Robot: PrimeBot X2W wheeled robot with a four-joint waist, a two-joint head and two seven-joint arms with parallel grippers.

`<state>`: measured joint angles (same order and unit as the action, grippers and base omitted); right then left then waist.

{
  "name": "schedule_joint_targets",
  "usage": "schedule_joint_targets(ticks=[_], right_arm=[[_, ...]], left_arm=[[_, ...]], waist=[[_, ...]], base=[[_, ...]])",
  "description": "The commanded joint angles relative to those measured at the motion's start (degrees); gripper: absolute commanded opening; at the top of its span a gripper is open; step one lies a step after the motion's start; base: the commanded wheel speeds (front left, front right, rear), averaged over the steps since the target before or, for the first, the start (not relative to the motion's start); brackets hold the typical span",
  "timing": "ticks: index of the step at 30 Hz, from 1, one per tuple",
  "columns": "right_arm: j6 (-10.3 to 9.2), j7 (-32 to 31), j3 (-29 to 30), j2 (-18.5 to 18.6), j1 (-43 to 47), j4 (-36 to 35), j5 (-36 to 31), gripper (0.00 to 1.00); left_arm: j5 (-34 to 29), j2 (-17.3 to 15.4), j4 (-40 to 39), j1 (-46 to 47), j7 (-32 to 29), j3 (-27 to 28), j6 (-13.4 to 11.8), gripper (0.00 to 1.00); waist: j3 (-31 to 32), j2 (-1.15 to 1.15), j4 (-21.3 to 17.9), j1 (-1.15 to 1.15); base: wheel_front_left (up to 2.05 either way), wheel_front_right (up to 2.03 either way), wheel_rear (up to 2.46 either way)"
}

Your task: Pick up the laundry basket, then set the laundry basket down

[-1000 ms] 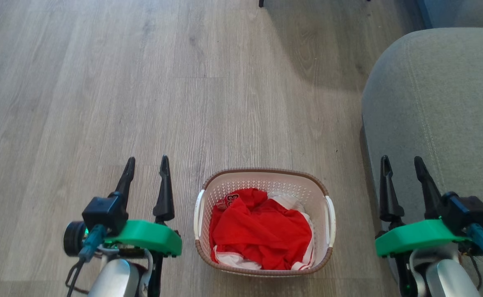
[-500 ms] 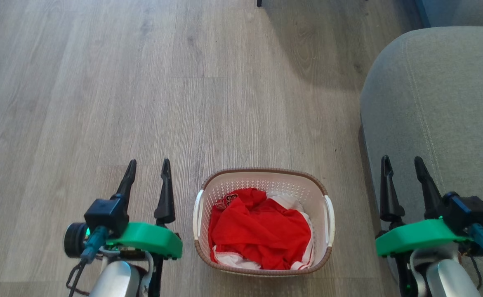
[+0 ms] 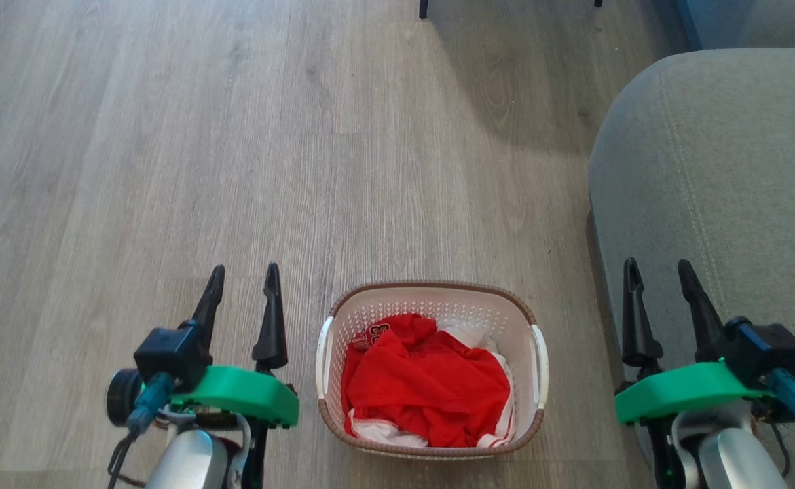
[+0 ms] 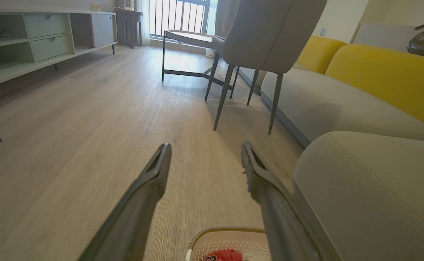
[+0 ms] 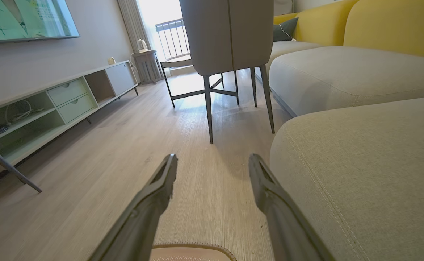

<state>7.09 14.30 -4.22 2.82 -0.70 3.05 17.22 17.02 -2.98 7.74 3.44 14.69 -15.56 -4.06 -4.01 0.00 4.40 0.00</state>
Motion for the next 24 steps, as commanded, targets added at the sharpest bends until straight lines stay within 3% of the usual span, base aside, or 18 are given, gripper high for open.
schedule_joint_targets(ticks=[1,24], right_arm=[[0.4,0.7,-1.6,0.1,-1.0,-1.5,0.1,1.0],[0.4,0.7,-2.6,0.1,-1.1,-1.0,0.4,1.0]], left_arm=[[0.2,0.1,-1.8,1.2,0.3,2.3,0.0,1.0],[0.8,0.1,-1.1,0.3,0.3,3.0,0.5,1.0]], waist=[[0.1,0.0,0.0,0.0],[1.7,0.0,-1.7,0.0]], base=[[0.0,0.0,0.0],[0.0,0.0,0.0]])
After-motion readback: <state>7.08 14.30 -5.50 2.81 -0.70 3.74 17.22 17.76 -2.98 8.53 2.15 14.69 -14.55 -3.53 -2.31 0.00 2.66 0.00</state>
